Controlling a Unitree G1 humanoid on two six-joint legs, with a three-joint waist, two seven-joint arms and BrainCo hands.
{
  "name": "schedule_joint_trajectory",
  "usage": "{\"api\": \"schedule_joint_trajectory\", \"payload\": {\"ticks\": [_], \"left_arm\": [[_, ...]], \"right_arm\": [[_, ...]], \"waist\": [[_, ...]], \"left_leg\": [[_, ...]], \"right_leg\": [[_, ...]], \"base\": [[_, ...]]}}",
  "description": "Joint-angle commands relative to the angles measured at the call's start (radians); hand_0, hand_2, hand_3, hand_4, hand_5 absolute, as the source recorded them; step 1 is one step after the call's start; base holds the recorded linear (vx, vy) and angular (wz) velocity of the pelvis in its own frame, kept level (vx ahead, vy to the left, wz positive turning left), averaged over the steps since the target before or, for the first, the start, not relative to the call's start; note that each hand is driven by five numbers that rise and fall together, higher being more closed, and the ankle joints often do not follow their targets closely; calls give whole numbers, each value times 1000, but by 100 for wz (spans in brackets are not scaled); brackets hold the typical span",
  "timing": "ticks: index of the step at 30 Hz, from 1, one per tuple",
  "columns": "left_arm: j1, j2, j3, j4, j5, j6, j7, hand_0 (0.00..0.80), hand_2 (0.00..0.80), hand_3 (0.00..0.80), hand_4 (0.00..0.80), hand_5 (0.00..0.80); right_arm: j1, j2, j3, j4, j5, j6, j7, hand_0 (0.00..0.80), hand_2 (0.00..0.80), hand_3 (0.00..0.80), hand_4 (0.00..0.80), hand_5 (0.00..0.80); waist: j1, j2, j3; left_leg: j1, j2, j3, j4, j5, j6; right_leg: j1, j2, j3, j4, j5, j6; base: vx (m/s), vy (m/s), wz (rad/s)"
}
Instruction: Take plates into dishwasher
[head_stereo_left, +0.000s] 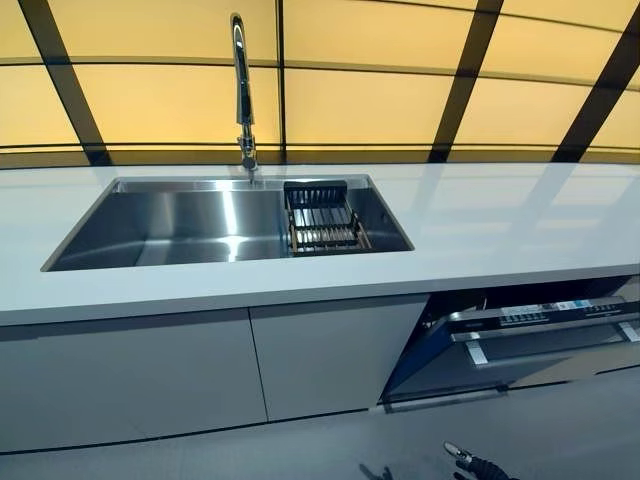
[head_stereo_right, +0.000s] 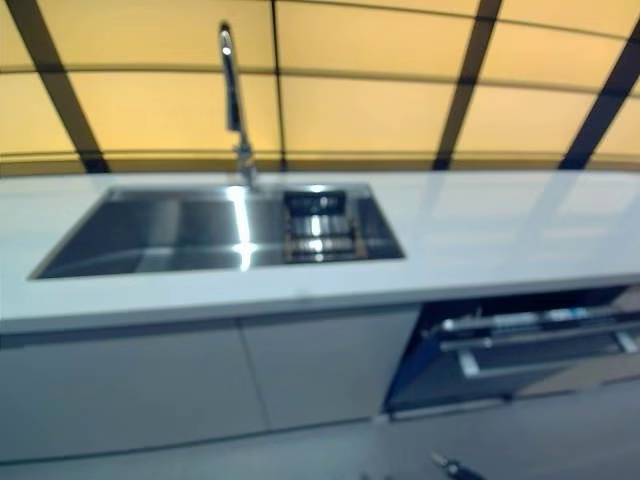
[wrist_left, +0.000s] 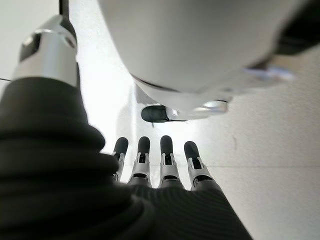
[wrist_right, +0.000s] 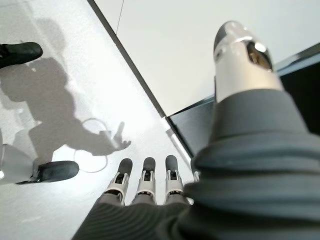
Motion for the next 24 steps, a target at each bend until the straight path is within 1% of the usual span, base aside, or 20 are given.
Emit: {"api": "schedule_joint_trajectory", "payload": {"ticks": [1, 5, 12, 13, 16, 19, 20, 23, 24], "left_arm": [[-65, -28, -2, 94, 38, -7, 17, 0, 0, 0, 0, 0], [-55, -28, 4, 98, 38, -8, 19, 0, 0, 0, 0, 0], [-36, -23, 19, 112, 44, -3, 28, 0, 0, 0, 0, 0], [-29, -18, 26, 113, 48, -3, 27, 0, 0, 0, 0, 0], [-24, -15, 31, 113, 54, -5, 25, 0, 0, 0, 0, 0], [-16, -7, 36, 117, 64, -10, 16, 0, 0, 0, 0, 0], [-15, -6, 36, 117, 64, -11, 15, 0, 0, 0, 0, 0], [8, 8, 46, 120, 71, -35, -3, 0, 0, 0, 0, 0], [8, 9, 45, 120, 71, -35, -4, 0, 0, 0, 0, 0]], "right_arm": [[-58, -27, 8, -5, -5, -46, -12, 0, 0, 0, 0, 0], [-48, -17, 0, -16, 1, -49, -18, 0, 0, 0, 0, 0], [-28, -11, -26, 8, 51, -31, -11, 0, 0, 0, 0, 0], [-25, -11, -36, 5, 79, -21, -6, 0, 0, 0, 0, 0], [-21, -6, -49, 1, 116, -18, -5, 0, 0, 0, 0, 0], [-21, -12, -92, -9, 230, -14, -15, 0, 0, 0, 0, 0], [-21, -13, -97, -9, 240, -13, -15, 0, 0, 0, 0, 0], [-24, -34, -178, -24, 399, -15, -55, 0, 0, 0, 0, 0], [-24, -34, -180, -26, 405, -14, -57, 0, 0, 0, 0, 0]], "waist": [[34, 43, -5], [33, 40, -17], [39, 37, -30], [39, 37, -31], [40, 38, -32], [40, 39, -31], [41, 40, -31], [39, 42, -27], [40, 42, -27]], "left_leg": [[52, 22, 59, 3, -11, 16], [60, 22, 64, 3, -17, 19], [75, 18, 53, 3, -30, 26], [79, 17, 50, 3, -31, 27], [83, 17, 51, 3, -33, 29], [89, 17, 53, 3, -38, 32], [89, 16, 53, 3, -38, 32], [90, 16, 60, 3, -41, 33], [90, 16, 60, 3, -41, 33]], "right_leg": [[12, 5, 19, 4, 18, -8], [17, 4, 19, 5, 15, -6], [30, 2, 19, 9, 9, -1], [32, 1, 20, 10, 8, 0], [34, 1, 21, 12, 7, 0], [37, -1, 19, 14, 6, 3], [38, -1, 18, 14, 6, 3], [36, -5, 16, 13, 9, 9], [36, -5, 15, 13, 9, 10]], "base": [[56, 9, 0], [51, 8, 0], [54, -8, 0], [74, -7, 0], [61, -13, 0], [75, -25, 0], [92, -25, 0], [91, -28, 0], [62, -24, 0]]}}
